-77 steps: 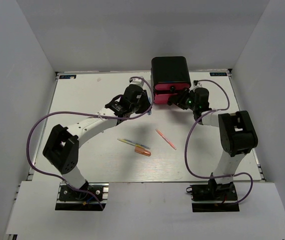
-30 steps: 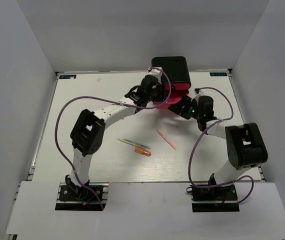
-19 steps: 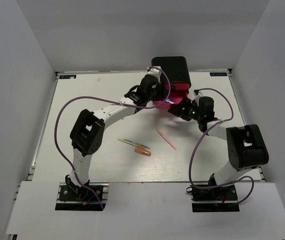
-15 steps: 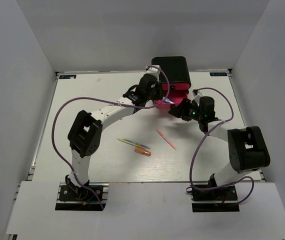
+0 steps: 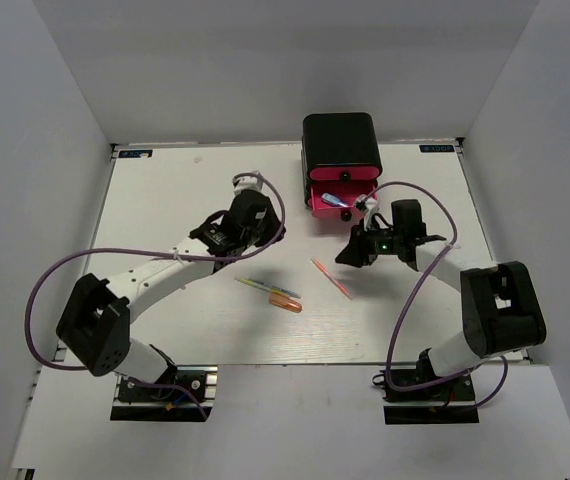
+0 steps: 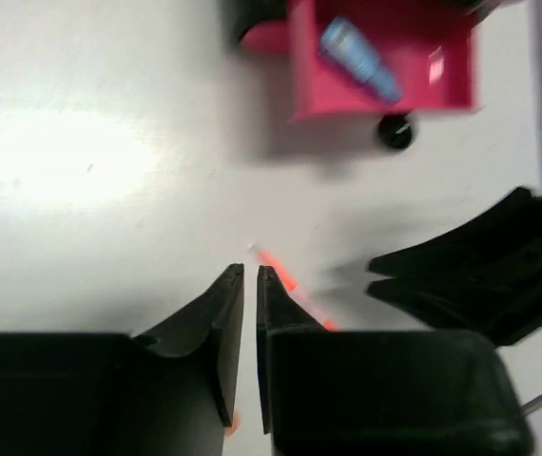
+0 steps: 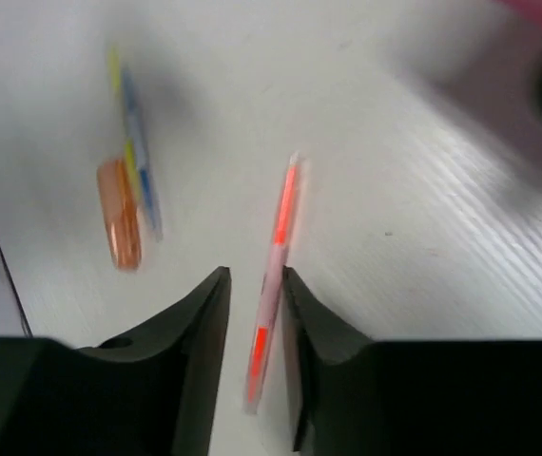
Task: Sort the stationery into containers
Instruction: Pick up the stationery from the center of the board.
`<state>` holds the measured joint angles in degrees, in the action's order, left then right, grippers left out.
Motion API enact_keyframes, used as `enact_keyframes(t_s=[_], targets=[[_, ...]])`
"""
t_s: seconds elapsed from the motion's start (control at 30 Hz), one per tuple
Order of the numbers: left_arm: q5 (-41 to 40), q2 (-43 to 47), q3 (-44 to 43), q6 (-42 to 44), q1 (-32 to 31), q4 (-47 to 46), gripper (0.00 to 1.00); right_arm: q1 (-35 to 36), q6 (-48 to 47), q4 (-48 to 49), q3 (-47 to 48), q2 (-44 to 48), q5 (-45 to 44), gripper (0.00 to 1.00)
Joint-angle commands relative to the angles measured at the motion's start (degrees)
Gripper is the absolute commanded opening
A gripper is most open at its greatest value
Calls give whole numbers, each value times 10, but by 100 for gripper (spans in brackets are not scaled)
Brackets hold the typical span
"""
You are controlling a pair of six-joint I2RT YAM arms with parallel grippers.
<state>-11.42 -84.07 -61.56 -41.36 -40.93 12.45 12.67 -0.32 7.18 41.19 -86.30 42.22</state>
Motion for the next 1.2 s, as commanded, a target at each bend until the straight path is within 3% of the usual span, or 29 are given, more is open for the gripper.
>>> enact_keyframes(t_s=[0.0,0.13,0.23,0.4,0.57,0.9,1.17], targets=[[-11,36,35,-87,3,55,41,34,-249,-147,45,10,121,37],[-11,57,60,-109,3,74,58,75,-509,-326,76,5,173,55],[-20,72,72,-130,3,86,59,130,-564,-346,79,7,150,60],[-56,98,79,-137,8,112,61,181,-506,-272,62,-4,89,61],[-115,135,84,-167,8,157,70,236,-416,-178,43,-24,3,63],[-168,211,121,-216,8,210,72,308,-378,-178,65,-63,-89,53],[-184,246,137,-239,8,253,72,348,-326,-122,68,-94,-165,51]])
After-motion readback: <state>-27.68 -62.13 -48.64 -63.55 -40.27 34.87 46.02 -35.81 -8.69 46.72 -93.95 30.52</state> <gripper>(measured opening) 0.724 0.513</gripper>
